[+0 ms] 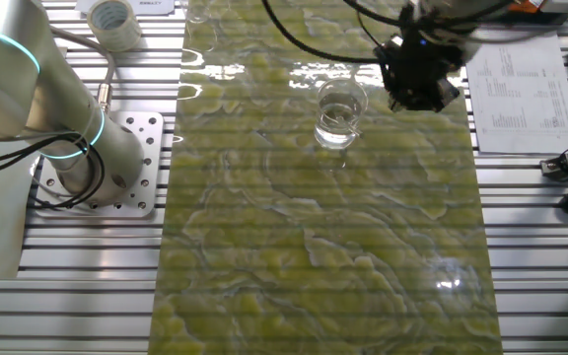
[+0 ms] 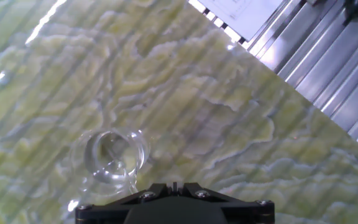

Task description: Stir the beaker with a glass rod

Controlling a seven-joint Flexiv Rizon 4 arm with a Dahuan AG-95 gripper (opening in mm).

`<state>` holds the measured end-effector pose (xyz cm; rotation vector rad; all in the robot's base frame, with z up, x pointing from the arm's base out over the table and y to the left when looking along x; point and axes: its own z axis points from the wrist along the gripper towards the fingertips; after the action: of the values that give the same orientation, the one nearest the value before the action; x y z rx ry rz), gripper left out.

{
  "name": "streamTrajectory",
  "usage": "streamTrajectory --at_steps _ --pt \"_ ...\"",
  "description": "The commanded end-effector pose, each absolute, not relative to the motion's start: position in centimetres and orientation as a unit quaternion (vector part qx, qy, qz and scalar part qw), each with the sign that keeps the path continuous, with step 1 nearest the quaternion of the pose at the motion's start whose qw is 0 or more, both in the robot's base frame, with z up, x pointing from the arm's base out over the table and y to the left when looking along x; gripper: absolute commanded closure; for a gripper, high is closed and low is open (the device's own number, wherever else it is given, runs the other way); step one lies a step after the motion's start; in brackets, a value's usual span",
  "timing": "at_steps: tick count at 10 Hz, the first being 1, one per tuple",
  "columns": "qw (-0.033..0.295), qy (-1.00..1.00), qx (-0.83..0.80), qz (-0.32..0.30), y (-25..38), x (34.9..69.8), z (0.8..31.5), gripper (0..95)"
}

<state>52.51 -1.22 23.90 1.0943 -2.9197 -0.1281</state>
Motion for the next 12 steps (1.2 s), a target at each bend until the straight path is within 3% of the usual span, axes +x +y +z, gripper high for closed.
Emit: streamTrajectory --at_steps 1,2,3,7,8,12 --pt "-0.009 -0.938 0.341 -0.068 -2.0 52.1 24.5 95.0" --pt "-0.009 -0.936 0.345 -0.069 -2.5 52.0 24.9 95.0" --pt "-0.010 -0.934 0.350 -0.071 -2.9 52.0 25.5 76.0" --pt "-0.008 -0.934 0.347 -0.089 -3.6 52.2 25.8 76.0" --pt "0.007 -0.933 0.346 -0.100 -4.1 52.0 25.9 76.0" --pt "-0.004 -0.925 0.356 -0.130 -6.4 52.4 24.7 76.0"
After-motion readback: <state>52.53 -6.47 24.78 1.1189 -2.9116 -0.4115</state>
